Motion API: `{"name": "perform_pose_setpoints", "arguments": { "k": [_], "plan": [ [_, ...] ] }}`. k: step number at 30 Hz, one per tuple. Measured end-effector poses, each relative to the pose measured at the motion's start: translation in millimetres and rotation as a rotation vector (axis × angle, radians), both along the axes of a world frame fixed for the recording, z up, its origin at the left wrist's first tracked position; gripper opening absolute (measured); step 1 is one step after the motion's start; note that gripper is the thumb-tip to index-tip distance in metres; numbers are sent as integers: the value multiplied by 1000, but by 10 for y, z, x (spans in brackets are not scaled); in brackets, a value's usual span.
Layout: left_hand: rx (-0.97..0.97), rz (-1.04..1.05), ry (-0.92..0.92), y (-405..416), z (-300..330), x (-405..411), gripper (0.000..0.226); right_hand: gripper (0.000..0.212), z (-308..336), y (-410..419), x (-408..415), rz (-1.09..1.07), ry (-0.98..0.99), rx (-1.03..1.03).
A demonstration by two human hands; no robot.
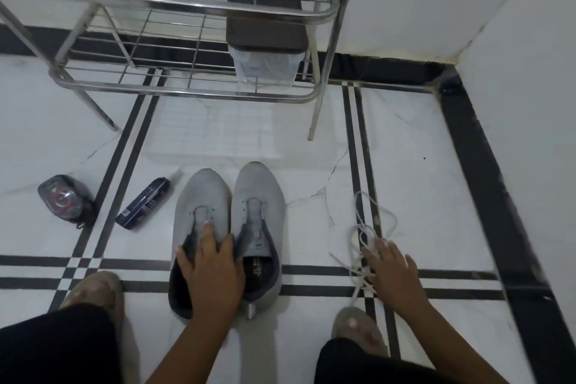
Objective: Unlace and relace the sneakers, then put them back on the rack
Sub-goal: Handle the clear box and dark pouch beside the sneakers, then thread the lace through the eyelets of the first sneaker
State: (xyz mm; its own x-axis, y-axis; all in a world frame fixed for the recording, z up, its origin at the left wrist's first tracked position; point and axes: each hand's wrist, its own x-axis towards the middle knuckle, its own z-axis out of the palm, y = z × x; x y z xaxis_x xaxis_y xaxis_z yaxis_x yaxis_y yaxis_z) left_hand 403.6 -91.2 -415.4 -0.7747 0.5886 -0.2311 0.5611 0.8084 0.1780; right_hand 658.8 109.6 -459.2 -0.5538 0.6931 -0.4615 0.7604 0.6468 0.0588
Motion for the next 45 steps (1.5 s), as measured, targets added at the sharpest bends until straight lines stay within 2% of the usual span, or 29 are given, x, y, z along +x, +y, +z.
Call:
{"name": "perform_pose_setpoints", "arguments": {
  "k": [3, 6, 8, 12, 14, 15, 17, 19, 20, 22, 26, 29, 31, 33, 35, 38, 39, 41, 43, 45],
  "plan": [
    [-8, -5, 15, -49, 0, 106, 38, 61, 90, 14, 51, -24, 147, 67],
    [-32, -21, 10, -130, -11, 287, 37, 33, 90, -112, -113, 22, 361, 108],
    [-29, -42, 27, -192, -3, 403, 37, 23, 38, -225, -211, 100, 321, 111],
    [-14, -63, 46, -323, -6, 566, 40, 39, 5, -332, -240, 203, 114, 111],
    [1, -61, 71, -399, -22, 604, 31, 34, 156, -320, -312, 205, 50, 49],
    [1, -53, 70, -421, -14, 610, 33, 26, 240, -284, -351, 158, 64, 30],
    [18, -53, 55, -467, 19, 607, 48, 17, 466, -161, -442, -12, 233, -52],
    [90, -36, 55, -492, 55, 599, 52, 13, 865, 0, -604, -209, 412, -231],
    [141, -15, 53, -498, 92, 586, 52, 14, 1138, 72, -708, -247, 484, -311],
    [243, 65, 7, -498, 187, 555, 44, 12, 1761, 175, -930, -193, 521, -405],
    [249, 195, -109, -552, 315, 453, 48, 2, 2936, 200, -1390, 62, 298, -466],
    [176, 275, -222, -655, 321, 386, 24, 3, 3470, 131, -1739, 126, 46, -517],
    [176, 321, -266, -708, 372, 390, 15, 6, 3648, -26, -1973, 133, -19, -474],
    [210, 387, -332, -753, 487, 422, 25, 9, 3621, -285, -2141, 105, 82, -410],
    [218, 428, -403, -770, 563, 490, 36, 8, 3375, -587, -2219, 22, 306, -383],
    [134, 460, -419, -942, 508, 630, 28, 8, 2739, -1202, -2090, -223, 610, -475],
    [110, 474, -414, -979, 480, 684, 28, 14, 2505, -1362, -1975, -314, 654, -490],
    [97, 503, -420, -1112, 417, 756, 43, 18, 1991, -1685, -1744, -514, 707, -531],
    [77, 524, -402, -1189, 373, 787, 55, 4, 1550, -1923, -1541, -729, 749, -565],
    [53, 478, -335, -1232, 287, 760, 47, 10, 1169, -2041, -1460, -792, 695, -599]
  ]
}}
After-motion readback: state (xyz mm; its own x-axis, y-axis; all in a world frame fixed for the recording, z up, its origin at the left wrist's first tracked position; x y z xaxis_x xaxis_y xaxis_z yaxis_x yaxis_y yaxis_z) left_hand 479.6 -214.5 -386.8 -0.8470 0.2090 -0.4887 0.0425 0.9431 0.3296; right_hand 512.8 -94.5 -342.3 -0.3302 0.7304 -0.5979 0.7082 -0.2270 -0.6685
